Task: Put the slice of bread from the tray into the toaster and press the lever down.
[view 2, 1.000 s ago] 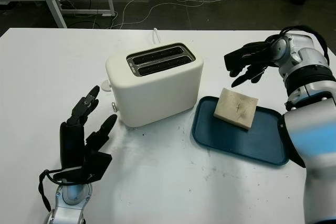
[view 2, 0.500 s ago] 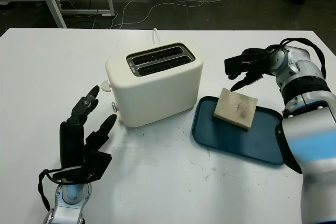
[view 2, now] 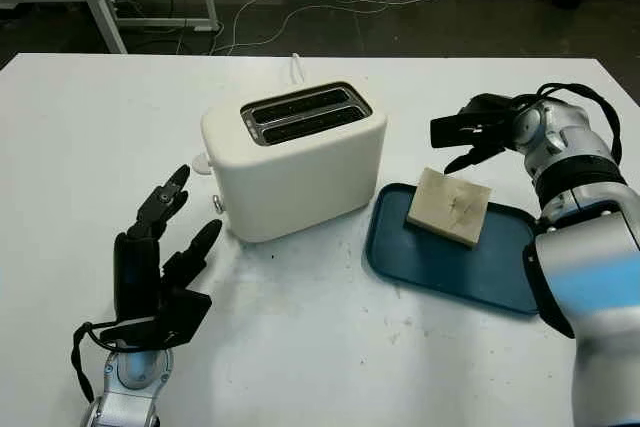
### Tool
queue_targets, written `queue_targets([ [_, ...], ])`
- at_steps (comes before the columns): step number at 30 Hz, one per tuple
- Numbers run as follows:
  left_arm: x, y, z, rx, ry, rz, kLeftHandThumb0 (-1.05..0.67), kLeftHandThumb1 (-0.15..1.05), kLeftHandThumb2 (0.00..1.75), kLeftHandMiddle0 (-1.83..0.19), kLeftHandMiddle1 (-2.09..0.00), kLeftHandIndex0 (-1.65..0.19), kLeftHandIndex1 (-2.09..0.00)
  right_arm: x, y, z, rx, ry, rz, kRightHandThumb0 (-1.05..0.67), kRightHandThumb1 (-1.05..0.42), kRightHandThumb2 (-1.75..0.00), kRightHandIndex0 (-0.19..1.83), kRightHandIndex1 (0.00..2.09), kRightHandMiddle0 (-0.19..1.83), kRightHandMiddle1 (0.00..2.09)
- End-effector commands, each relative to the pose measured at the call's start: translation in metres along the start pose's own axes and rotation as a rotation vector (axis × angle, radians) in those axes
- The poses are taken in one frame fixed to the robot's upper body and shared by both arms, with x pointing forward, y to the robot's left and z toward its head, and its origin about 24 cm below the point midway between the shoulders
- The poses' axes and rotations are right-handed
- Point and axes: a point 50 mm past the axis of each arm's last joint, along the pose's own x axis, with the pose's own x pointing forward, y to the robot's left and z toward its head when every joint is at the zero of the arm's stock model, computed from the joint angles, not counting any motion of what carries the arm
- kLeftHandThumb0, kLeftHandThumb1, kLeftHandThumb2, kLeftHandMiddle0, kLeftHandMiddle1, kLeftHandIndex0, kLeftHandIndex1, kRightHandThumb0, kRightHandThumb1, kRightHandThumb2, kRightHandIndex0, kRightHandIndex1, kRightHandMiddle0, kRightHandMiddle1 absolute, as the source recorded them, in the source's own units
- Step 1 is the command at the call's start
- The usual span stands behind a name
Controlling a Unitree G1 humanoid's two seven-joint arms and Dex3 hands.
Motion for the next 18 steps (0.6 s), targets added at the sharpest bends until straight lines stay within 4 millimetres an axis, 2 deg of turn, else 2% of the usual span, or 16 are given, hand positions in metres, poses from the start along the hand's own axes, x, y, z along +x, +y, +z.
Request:
queue_targets([
  [1,0.002,0.001,0.003,-0.011,-0.029,0.009,-0.59,0.92,0.25,-0.52,-0.28,-0.50,-0.01,0.002,0.007,-0.001,0.006,0.015,0.013,-0.77,-0.77,0.00,0.48,0.79,0.69,0.01],
  [9,0.002,0.001,0.002,-0.013,-0.030,0.010,-0.59,0.92,0.24,-0.50,-0.30,-0.49,0.00,0.005,0.016,-0.002,-0.033,0.067,0.065,-0.74,-0.79,0.00,0.48,0.82,0.70,0.01],
  [18,0.001,0.001,0.001,-0.017,-0.042,0.016,-0.58,0.92,0.24,-0.50,-0.32,-0.51,-0.01,0.007,0.025,-0.001,-0.129,0.101,0.128,-0.88,-0.81,0.00,0.45,0.71,0.69,0.01],
])
